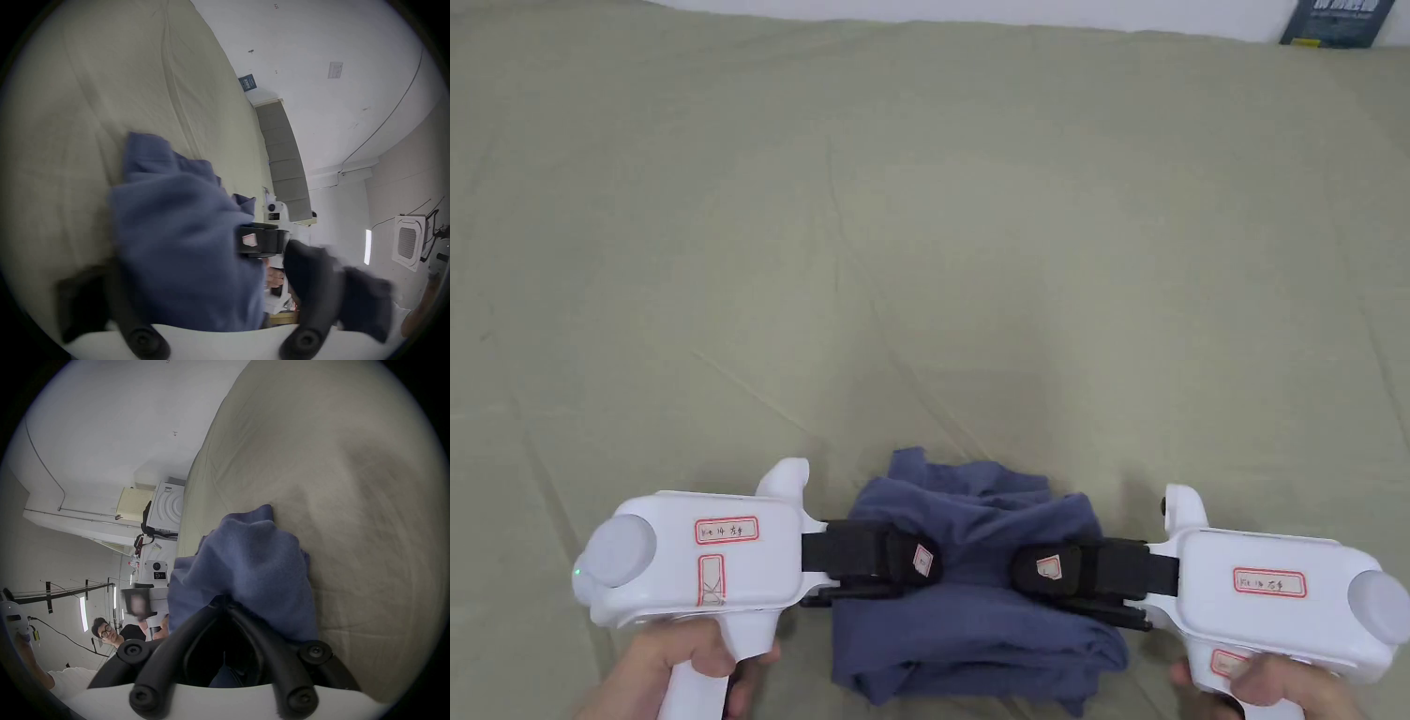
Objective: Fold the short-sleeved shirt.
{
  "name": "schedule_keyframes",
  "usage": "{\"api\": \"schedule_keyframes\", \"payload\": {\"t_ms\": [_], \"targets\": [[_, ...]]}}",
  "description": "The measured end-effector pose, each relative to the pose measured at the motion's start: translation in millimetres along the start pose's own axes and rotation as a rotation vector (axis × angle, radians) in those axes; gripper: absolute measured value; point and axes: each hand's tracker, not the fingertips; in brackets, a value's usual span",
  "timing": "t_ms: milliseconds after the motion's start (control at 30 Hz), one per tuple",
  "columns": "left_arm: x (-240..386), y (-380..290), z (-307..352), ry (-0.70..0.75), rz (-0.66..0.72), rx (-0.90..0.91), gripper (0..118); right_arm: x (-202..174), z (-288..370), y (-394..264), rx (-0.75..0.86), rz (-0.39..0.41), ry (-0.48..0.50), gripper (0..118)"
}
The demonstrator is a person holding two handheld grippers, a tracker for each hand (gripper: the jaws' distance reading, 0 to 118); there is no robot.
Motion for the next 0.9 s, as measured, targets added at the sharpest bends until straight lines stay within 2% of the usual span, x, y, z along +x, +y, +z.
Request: {"api": "schedule_keyframes", "payload": {"t_ms": [33,67,133,267,367,400,533,667,800,900], "targets": [[-3,0,2,-0.108,0.06,-0.028,22,-3,1,-1,-0.004,0.016,-0.014,0],[0,3,4,-0.084,0.064,-0.012,22,-6,4,-1,0.004,0.019,-0.01,0],[9,6,11,-0.056,-0.017,-0.028,22,-14,10,-2,0.011,0.031,-0.042,0],[9,16,47,-0.06,-0.002,0.004,22,-35,28,-6,0.05,0.097,-0.088,0],[-9,33,109,0.052,-0.013,0.082,22,-52,46,-5,0.091,0.13,-0.102,0],[-20,40,136,0.047,0.025,0.095,22,-56,52,-5,0.107,0.143,-0.105,0],[-54,60,252,0.275,0.061,0.182,22,-76,68,2,0.161,0.18,-0.135,0],[-90,79,346,0.417,0.137,0.199,22,-91,73,10,0.218,0.202,-0.171,0],[-125,99,396,0.494,0.158,0.179,22,-98,70,14,0.262,0.192,-0.18,0],[-134,108,403,0.546,0.159,0.165,22,-100,67,17,0.281,0.188,-0.199,0]]}}
